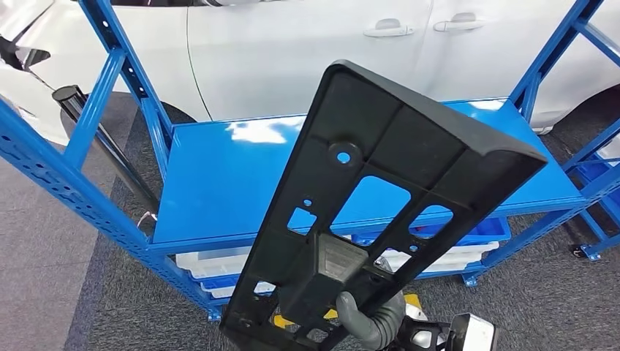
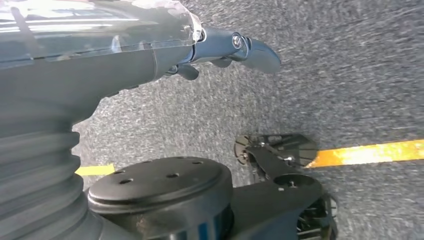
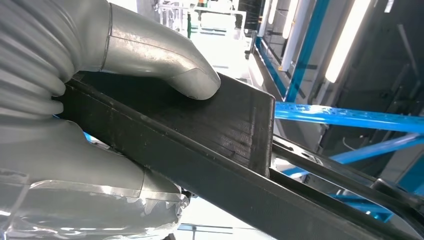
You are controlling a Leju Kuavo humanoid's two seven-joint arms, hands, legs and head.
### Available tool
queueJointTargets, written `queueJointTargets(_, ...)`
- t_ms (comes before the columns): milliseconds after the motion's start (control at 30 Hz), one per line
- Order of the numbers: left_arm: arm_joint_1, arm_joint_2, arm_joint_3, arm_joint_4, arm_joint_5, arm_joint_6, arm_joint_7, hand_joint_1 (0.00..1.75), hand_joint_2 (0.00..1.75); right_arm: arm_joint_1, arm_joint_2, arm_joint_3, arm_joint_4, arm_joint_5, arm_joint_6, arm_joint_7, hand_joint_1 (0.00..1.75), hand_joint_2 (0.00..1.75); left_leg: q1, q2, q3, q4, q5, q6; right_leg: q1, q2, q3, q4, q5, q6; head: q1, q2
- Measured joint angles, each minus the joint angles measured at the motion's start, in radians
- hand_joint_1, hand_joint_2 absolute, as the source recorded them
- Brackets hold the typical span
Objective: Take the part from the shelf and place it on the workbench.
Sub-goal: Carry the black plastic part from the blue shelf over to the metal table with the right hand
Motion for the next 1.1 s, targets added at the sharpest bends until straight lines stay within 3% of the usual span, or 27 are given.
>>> queueJointTargets(67,-0.001,-0.001,0.0,0.0,0.001,0.0,-0.001,0.0,1.75,0.001,0.0,-0.001,0.0,0.001,0.001,-0.002,1.55,1.75,-0.003,0.0,-0.001,0.003,-0.007,-0.01,0.004,0.002,0.018,-0.045,0.005,-0.009,0.0,0.0)
queueJointTargets(133,-0.001,-0.001,0.0,0.0,0.003,0.0,-0.002,0.0,1.75,0.001,0.001,-0.001,-0.001,0.001,0.001,-0.002,1.55,1.75,-0.002,0.001,0.0,0.003,-0.012,-0.019,0.004,0.004,0.019,-0.051,0.003,-0.019,0.0,0.0)
queueJointTargets(200,-0.003,-0.001,0.0,0.0,0.004,0.002,-0.003,0.0,1.75,0.001,0.005,-0.001,-0.003,0.001,0.002,-0.001,1.55,1.75,0.0,0.002,-0.012,0.038,-0.037,-0.031,-0.001,0.002,0.026,-0.058,0.002,-0.029,0.0,0.0)
queueJointTargets(300,-0.004,-0.001,0.0,0.0,0.006,0.006,-0.003,0.0,1.75,0.0,0.013,-0.002,-0.005,0.001,0.004,0.002,1.55,1.75,0.007,0.002,-0.106,0.226,-0.121,-0.048,-0.003,-0.002,0.033,-0.06,-0.003,-0.039,0.0,0.0)
queueJointTargets(333,-0.003,-0.001,0.0,0.0,0.007,0.007,-0.004,0.0,1.75,0.0,0.014,-0.002,-0.005,0.001,0.004,0.004,1.55,1.75,0.009,0.002,-0.138,0.281,-0.135,-0.051,-0.003,-0.002,0.034,-0.06,-0.004,-0.04,0.0,0.0)
queueJointTargets(367,-0.003,-0.001,0.0,0.0,0.008,0.008,-0.005,0.0,1.75,0.0,0.014,-0.002,-0.004,0.001,0.004,0.006,1.55,1.75,0.011,0.002,-0.153,0.3,-0.128,-0.052,-0.003,-0.002,0.035,-0.06,-0.005,-0.04,0.0,0.0)
queueJointTargets(400,-0.003,-0.001,0.0,0.0,0.008,0.007,-0.006,0.0,1.75,0.0,0.015,-0.002,-0.004,0.001,0.005,0.006,1.55,1.75,0.012,0.002,-0.149,0.279,-0.102,-0.052,-0.003,-0.001,0.038,-0.06,-0.007,-0.039,0.0,0.0)
queueJointTargets(467,-0.005,-0.001,0.0,0.0,0.008,0.004,-0.009,0.0,1.75,-0.001,0.016,-0.002,-0.003,0.001,0.007,0.006,1.55,1.75,0.012,0.002,-0.095,0.146,-0.02,-0.046,-0.003,0.001,0.046,-0.06,-0.011,-0.035,0.0,0.0)
queueJointTargets(533,-0.008,-0.001,0.0,0.0,0.008,-0.002,-0.009,0.0,1.75,-0.002,0.016,-0.004,-0.001,0.0,0.01,0.003,1.55,1.75,0.008,0.002,-0.048,0.034,0.023,-0.035,0.001,0.001,0.049,-0.058,-0.013,-0.027,0.0,0.0)
queueJointTargets(633,-0.009,-0.001,0.0,0.0,0.008,-0.009,-0.008,0.0,1.75,-0.003,0.016,-0.008,0.007,-0.004,0.015,-0.008,1.55,1.75,0.004,0.0,-0.041,0.01,0.029,-0.018,0.003,0.001,0.046,-0.062,-0.007,-0.009,0.0,0.0)
queueJointTargets(700,-0.009,-0.002,0.0,0.0,0.009,-0.009,-0.008,0.0,1.75,-0.006,0.016,-0.01,0.013,-0.005,0.016,-0.013,1.55,1.75,0.008,0.002,-0.039,-0.001,0.038,-0.004,0.002,0.001,0.041,-0.046,-0.024,0.001,0.0,0.0)
queueJointTargets(767,-0.011,-0.002,0.0,0.0,0.011,-0.01,-0.007,0.0,1.75,-0.009,0.016,-0.012,0.018,-0.006,0.016,-0.016,1.55,1.75,0.009,0.004,-0.04,-0.008,0.046,0.007,0.0,0.001,0.007,0.039,-0.082,0.006,0.0,0.0)
queueJointTargets(833,-0.011,-0.002,0.0,0.0,0.014,-0.01,-0.007,0.0,1.75,-0.011,0.015,-0.013,0.026,-0.006,0.017,-0.016,1.55,1.75,0.006,0.005,-0.047,-0.006,0.049,0.012,-0.002,0.0,-0.049,0.168,-0.144,0.008,0.0,0.0)
queueJointTargets(867,-0.01,-0.002,0.0,0.0,0.014,-0.01,-0.008,0.0,1.75,-0.011,0.014,-0.014,0.031,-0.006,0.017,-0.016,1.55,1.75,0.004,0.005,-0.05,-0.005,0.051,0.012,-0.002,0.0,-0.064,0.206,-0.154,0.009,0.0,0.0)
queueJointTargets(900,-0.009,-0.002,0.0,0.0,0.014,-0.01,-0.008,0.0,1.75,-0.012,0.014,-0.014,0.035,-0.007,0.017,-0.016,1.55,1.75,0.003,0.005,-0.054,-0.002,0.052,0.012,-0.002,0.0,-0.059,0.206,-0.144,0.009,0.0,0.0)
queueJointTargets(933,-0.009,-0.002,0.0,0.0,0.015,-0.01,-0.009,0.0,1.75,-0.014,0.014,-0.015,0.038,-0.008,0.017,-0.016,1.55,1.75,0.003,0.005,-0.056,0.001,0.052,0.012,-0.002,0.0,-0.035,0.165,-0.118,0.007,0.0,0.0)
queueJointTargets(1000,-0.01,-0.002,0.0,0.0,0.014,-0.014,-0.011,0.0,1.75,-0.021,0.014,-0.016,0.042,-0.01,0.016,-0.016,1.55,1.75,0.001,0.004,-0.061,0.011,0.051,0.008,-0.001,0.0,0.039,0.029,-0.062,0.002,0.0,0.0)
queueJointTargets(1033,-0.01,-0.002,0.0,0.0,0.013,-0.017,-0.011,0.0,1.75,-0.024,0.014,-0.016,0.042,-0.012,0.016,-0.016,1.55,1.75,-0.001,0.003,-0.065,0.016,0.051,0.004,0.001,0.0,0.064,-0.02,-0.048,-0.001,0.0,0.0)
queueJointTargets(1100,-0.011,-0.002,0.0,0.0,0.009,-0.023,-0.011,0.0,1.75,-0.028,0.013,-0.018,0.043,-0.016,0.015,-0.016,1.55,1.75,-0.004,0.003,-0.071,0.02,0.053,-0.007,0.005,0.001,0.074,-0.052,-0.042,-0.01,0.0,0.0)
